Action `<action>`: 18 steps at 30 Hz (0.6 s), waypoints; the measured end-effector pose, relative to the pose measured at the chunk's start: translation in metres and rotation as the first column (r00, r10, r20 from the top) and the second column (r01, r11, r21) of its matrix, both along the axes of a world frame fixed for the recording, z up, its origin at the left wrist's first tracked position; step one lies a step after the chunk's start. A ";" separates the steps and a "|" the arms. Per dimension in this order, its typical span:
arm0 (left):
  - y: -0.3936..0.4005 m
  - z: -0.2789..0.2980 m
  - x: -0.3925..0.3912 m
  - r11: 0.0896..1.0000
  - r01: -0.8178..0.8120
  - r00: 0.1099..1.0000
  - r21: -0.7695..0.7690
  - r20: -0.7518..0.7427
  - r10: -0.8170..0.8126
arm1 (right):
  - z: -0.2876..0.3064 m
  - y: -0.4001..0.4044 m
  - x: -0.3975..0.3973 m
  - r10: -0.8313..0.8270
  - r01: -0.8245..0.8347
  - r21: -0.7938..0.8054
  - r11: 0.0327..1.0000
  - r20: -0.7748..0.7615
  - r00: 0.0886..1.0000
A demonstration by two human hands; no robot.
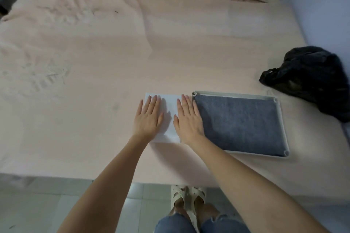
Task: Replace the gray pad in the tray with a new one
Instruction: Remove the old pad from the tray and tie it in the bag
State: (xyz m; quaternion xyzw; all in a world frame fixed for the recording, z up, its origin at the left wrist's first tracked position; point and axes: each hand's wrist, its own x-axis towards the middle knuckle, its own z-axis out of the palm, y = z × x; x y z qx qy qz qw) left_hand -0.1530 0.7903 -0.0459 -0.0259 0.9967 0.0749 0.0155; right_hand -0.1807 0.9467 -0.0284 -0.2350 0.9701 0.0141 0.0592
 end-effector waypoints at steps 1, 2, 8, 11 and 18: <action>0.007 0.003 -0.006 1.000 0.021 1.000 -0.006 0.002 -0.021 | 0.002 0.009 -0.003 -0.025 0.025 -0.006 1.000 0.000 1.000; 0.016 0.005 -0.011 0.999 0.037 0.999 -0.011 0.011 -0.037 | 0.004 0.019 -0.007 -0.050 0.050 -0.012 0.999 0.002 0.999; 0.078 0.014 -0.035 0.987 0.149 0.988 -0.066 0.045 -0.146 | 0.009 0.085 -0.026 -0.203 0.203 0.027 0.979 0.000 0.979; 0.115 0.019 -0.039 0.983 0.173 0.985 -0.062 0.028 -0.172 | 0.009 0.119 -0.030 -0.283 0.282 0.034 0.959 0.018 0.959; 0.192 0.016 -0.037 0.983 0.181 0.984 -0.017 0.003 -0.181 | 0.008 0.191 -0.025 -0.358 0.359 -0.012 0.933 0.028 0.933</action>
